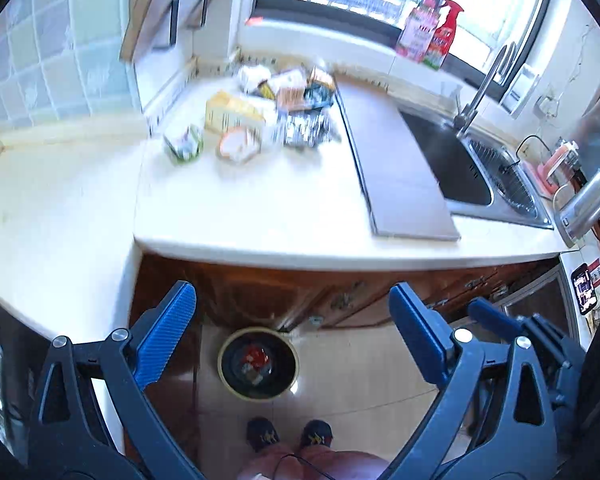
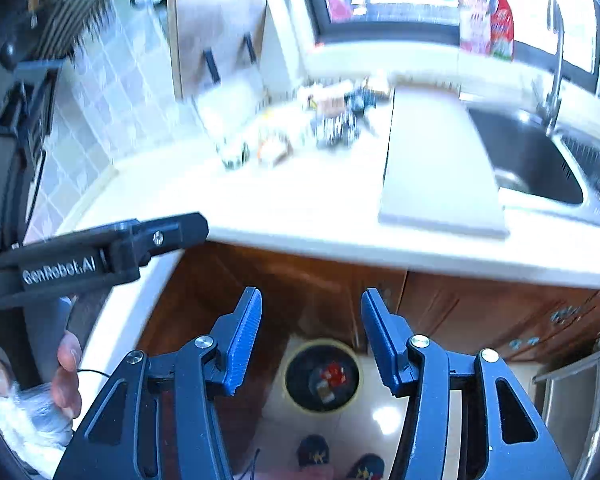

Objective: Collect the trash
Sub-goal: 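Grasp the orange-rimmed paper cup with the left tool while the right tool grasps the crumpled foil, then carry the orange-rimmed cup and foil down over the black bin with both tools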

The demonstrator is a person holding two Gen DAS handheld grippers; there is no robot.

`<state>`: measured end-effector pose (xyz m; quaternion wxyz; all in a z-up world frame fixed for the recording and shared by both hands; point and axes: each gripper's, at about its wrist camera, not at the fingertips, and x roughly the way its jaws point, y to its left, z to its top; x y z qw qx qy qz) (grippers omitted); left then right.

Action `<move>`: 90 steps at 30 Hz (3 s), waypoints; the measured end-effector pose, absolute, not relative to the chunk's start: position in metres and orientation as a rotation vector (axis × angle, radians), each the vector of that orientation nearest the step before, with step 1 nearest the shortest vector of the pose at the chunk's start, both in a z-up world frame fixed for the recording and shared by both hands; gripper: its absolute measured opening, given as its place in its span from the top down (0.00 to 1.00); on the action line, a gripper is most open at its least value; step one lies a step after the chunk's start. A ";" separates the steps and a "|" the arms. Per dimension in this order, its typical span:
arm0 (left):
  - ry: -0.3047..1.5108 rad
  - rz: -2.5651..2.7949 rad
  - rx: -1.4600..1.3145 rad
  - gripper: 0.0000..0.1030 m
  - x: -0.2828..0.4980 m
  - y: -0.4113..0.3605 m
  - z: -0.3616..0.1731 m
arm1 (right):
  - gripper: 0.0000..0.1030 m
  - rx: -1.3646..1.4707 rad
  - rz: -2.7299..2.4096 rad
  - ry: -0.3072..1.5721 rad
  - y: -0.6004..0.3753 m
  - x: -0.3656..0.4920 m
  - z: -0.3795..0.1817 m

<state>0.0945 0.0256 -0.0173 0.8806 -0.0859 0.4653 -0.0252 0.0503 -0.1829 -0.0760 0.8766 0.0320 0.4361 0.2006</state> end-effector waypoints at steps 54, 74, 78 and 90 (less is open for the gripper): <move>1.237 0.385 -0.490 0.53 0.385 0.114 -0.176 | 0.48 -0.083 0.830 1.209 -0.078 0.490 -0.191; 1.150 0.237 -0.359 0.53 0.307 0.087 -0.113 | 0.50 -0.030 0.731 1.068 -0.111 0.410 -0.130; 1.121 0.175 -0.309 0.53 0.275 0.079 -0.094 | 0.50 -0.006 0.684 1.029 -0.121 0.371 -0.109; 1.104 -0.018 -0.206 0.53 0.172 0.054 -0.081 | 0.50 0.015 0.526 0.995 -0.139 0.221 -0.088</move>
